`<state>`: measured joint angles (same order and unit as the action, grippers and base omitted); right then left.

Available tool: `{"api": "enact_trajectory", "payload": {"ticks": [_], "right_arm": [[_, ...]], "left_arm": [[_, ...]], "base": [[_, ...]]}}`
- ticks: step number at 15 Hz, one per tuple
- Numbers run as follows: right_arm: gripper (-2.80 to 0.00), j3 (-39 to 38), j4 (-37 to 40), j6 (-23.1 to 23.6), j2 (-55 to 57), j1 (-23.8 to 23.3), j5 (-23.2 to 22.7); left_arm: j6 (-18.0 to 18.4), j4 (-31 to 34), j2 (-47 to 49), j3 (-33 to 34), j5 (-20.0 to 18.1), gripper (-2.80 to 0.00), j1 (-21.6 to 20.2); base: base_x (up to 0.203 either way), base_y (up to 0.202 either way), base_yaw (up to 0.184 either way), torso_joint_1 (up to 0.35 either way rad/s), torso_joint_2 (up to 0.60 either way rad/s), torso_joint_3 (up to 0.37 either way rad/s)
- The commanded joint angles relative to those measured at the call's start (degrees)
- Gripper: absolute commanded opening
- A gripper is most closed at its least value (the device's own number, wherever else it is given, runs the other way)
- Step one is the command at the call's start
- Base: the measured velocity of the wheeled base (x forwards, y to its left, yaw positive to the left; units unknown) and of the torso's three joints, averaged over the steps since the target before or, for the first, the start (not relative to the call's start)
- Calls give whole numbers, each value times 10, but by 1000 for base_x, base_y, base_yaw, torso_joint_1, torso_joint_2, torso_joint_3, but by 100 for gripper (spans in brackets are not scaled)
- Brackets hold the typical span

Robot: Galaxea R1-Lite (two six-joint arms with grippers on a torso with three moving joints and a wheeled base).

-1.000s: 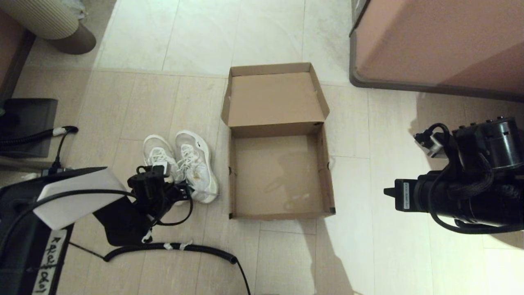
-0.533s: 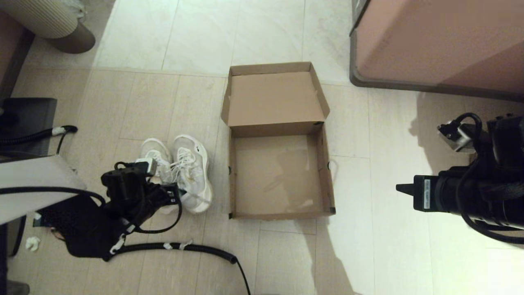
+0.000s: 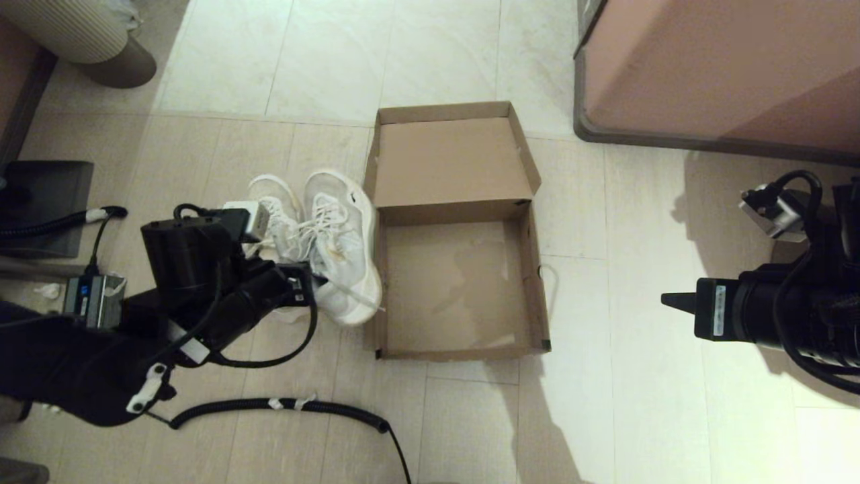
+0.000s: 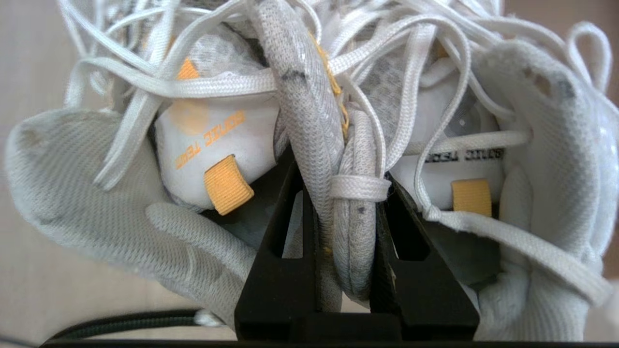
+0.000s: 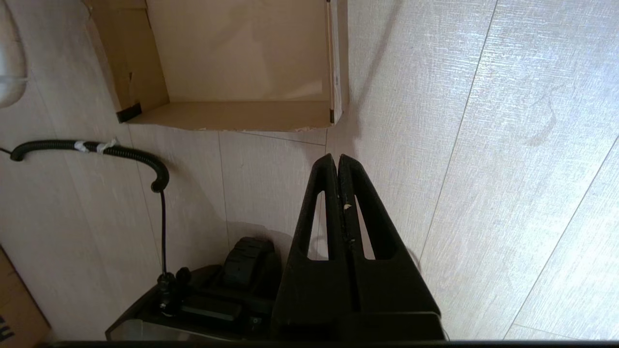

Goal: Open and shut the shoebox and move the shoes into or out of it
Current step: Put the shoes into the shoe box

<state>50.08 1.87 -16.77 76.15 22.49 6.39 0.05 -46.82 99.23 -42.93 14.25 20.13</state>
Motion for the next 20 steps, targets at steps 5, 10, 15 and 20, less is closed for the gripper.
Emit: {"api": "enact_trajectory", "payload": {"ticks": [5,10,15,20], "right_arm": [[-280,-1,0,-1,5,0,0],[-280,-5,-3,-1,25,-2,-1],[-280,-11,-5,-4,44,-17,-6],[-280,-27,-22,-5,51,-18,-12]], "left_arm": [[-1,69,-52,-78,48,-280,139],[-9,66,66,-144,54,-280,212],[-14,47,173,-183,53,-280,236],[-12,-6,278,-231,48,-280,223]], "base": [[0,0,0,0,0,0],[0,0,0,0,0,0],[0,0,0,0,0,0],[0,0,0,0,0,0]]}}
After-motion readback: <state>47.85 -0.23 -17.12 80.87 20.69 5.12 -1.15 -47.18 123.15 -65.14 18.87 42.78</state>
